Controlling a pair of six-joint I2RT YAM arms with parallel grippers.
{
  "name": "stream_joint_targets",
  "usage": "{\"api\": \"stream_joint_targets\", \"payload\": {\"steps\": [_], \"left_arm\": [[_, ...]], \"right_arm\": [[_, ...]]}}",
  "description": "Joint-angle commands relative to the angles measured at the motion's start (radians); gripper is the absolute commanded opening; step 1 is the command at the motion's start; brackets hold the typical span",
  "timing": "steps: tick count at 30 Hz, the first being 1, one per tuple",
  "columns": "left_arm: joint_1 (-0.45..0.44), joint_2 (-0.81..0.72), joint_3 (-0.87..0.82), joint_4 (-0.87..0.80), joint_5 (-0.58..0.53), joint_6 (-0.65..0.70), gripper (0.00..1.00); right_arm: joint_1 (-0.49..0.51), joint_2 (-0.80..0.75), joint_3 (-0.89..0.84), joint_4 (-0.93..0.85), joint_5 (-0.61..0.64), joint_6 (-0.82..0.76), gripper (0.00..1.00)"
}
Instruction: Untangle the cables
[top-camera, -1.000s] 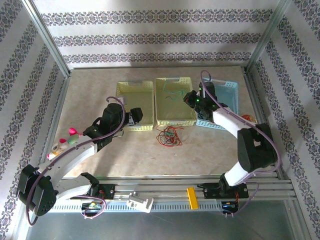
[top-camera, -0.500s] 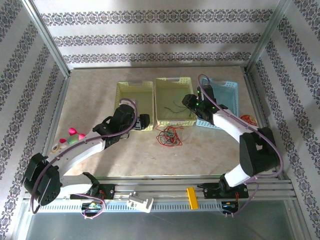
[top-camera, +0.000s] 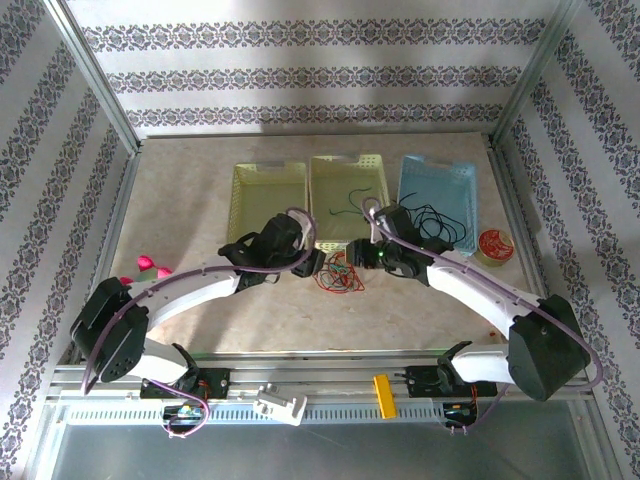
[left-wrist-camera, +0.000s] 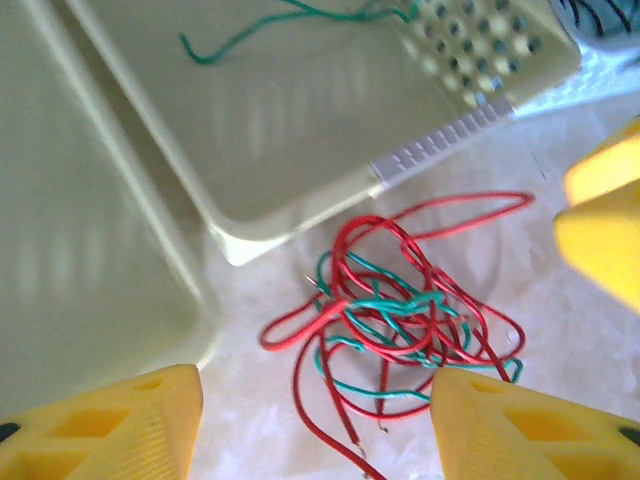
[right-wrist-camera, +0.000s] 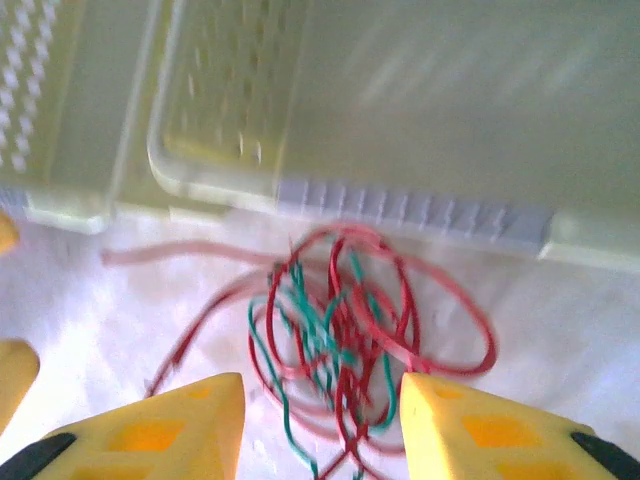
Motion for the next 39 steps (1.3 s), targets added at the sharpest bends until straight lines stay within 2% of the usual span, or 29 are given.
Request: {"api": "stream_joint_targets", "payload": {"steps": [1, 7, 19, 26, 39], "left_arm": [[-0.032, 0.027, 0.029, -0.055, 0.063, 0.109, 0.62], [-0.072, 0.087, 0.048, -0.083, 0.074, 0.161, 0.61], [-0.115, 0.166, 0.081, -0.103, 0.068, 0.218, 0.56], [-0.125, 0.205, 0.111, -0.125, 0.078, 0.236, 0.51], [-0.141, 0.235, 0.114, -0.142, 0.077, 0.243, 0.5]], "right_arm": [[0.016, 0.039, -0.018, -0.091, -0.104, -0.076, 0.45], [0.028, 0.126, -0.015, -0.107, -0.201, -0.075, 0.42], [0.027, 0.206, -0.02, -0.096, -0.173, -0.082, 0.38], [0.027, 0.226, -0.025, -0.074, -0.213, -0.062, 0.29], [0.014, 0.094, -0.101, -0.077, -0.215, -0.061, 0.37]]}}
